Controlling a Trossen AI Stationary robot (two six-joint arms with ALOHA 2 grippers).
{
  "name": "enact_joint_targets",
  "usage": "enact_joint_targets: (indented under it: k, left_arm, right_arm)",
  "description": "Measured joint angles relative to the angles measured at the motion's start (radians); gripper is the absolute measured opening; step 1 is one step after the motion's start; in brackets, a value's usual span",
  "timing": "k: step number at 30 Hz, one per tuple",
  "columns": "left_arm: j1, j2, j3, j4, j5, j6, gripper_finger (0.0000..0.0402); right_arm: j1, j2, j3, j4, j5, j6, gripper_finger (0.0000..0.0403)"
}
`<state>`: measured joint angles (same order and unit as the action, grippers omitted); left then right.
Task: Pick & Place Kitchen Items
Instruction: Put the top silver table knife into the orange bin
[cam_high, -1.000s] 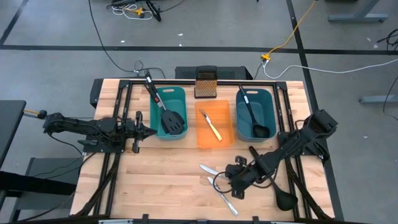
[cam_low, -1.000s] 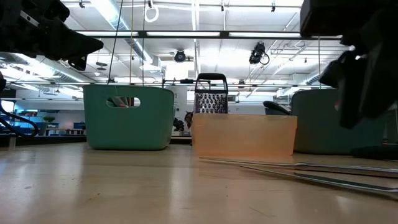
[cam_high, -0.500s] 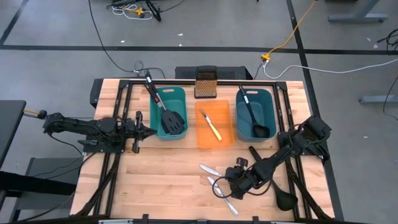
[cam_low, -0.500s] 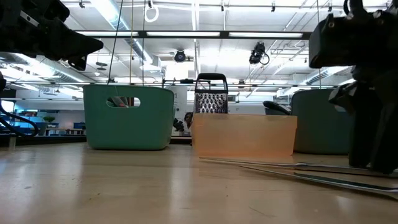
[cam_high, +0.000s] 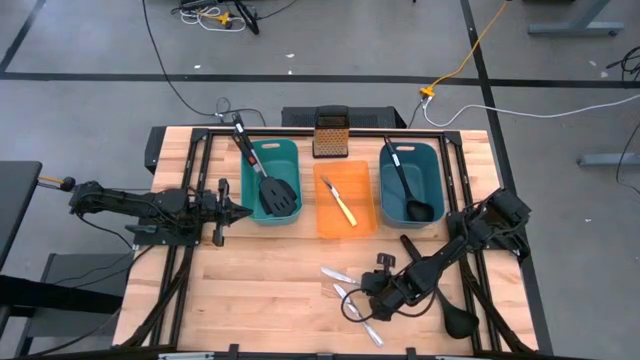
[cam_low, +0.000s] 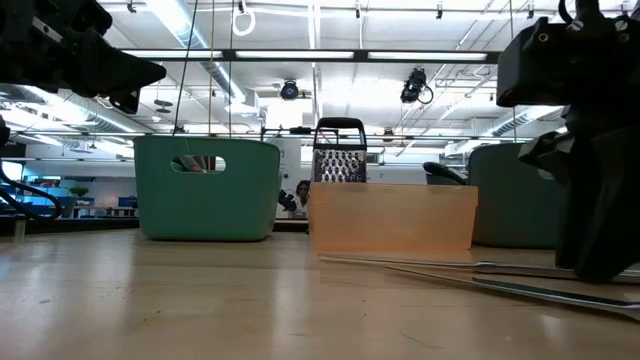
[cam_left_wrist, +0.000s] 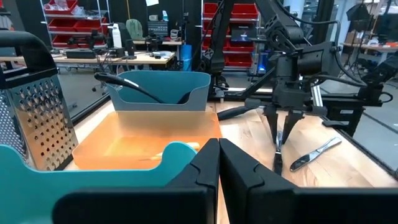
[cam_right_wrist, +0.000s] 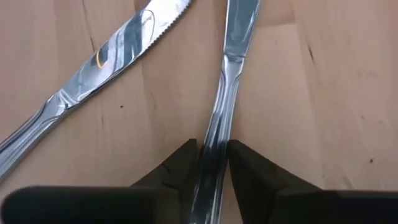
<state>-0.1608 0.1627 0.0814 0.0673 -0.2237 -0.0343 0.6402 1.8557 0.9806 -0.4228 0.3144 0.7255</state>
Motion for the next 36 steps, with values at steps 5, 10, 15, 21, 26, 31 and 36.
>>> enact_joint_targets:
  k: [5, 10, 15, 21, 26, 31, 36]
  left_arm:
    - [0.000, 0.000, 0.000, 0.002, 0.000, 0.001, 0.0015]
    - [0.000, 0.000, 0.000, 0.003, 0.000, -0.003, 0.0016]
    - [0.000, 0.000, 0.000, 0.008, 0.006, -0.003, 0.0016]
    - [-0.001, 0.001, 0.000, 0.013, 0.019, -0.004, 0.0014]
    - [-0.004, 0.032, 0.000, 0.063, 0.075, -0.011, 0.0006]
    - [-0.046, 0.172, 0.016, 0.203, 0.074, -0.009, 0.0004]
    - [-0.118, 0.439, 0.080, 0.256, -0.010, -0.031, 0.0003]
  right_arm:
    - [-0.021, 0.001, -0.011, 0.003, 0.021, -0.064, 0.0061]
    - [-0.037, -0.002, -0.041, 0.035, 0.035, -0.079, 0.0067]
    - [-0.052, -0.003, -0.052, 0.050, 0.037, -0.130, 0.0080]
    - [-0.086, -0.003, -0.055, 0.057, 0.064, -0.202, 0.0072]
    - [-0.124, -0.002, -0.056, 0.063, 0.078, -0.253, 0.0066]
    - [-0.144, -0.002, -0.057, 0.067, 0.083, -0.281, 0.0068]
    - [-0.143, -0.001, -0.057, 0.070, 0.079, -0.321, 0.0067]
